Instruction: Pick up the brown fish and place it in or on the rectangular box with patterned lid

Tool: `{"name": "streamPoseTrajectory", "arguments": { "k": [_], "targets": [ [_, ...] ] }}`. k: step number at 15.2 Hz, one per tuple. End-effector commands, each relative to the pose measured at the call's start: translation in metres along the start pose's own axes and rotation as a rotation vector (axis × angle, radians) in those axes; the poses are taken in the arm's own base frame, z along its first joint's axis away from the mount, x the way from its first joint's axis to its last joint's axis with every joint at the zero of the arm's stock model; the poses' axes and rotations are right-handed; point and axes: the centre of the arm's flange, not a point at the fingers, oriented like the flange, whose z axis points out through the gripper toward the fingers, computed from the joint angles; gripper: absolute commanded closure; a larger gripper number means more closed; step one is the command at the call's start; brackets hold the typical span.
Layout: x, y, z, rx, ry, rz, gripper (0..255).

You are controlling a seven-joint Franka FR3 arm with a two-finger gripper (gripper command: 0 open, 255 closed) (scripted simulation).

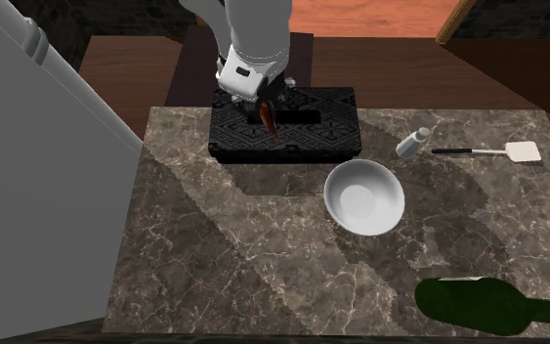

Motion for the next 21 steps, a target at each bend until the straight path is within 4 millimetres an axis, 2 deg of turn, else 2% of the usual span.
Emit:
{"name": "streamPoseTrajectory", "arguments": {
  "k": [1,6,18,21],
  "targets": [
    [-0.016,-0.019,0.002,0.000,0.000,0.002,255],
    [-0.062,-0.073,0.005,0.000,0.000,0.002,255],
    [-0.060,-0.072,0.070,0.000,0.000,0.002,255],
    [-0.060,-0.072,0.070,0.000,0.000,0.002,255]
  ]
}}
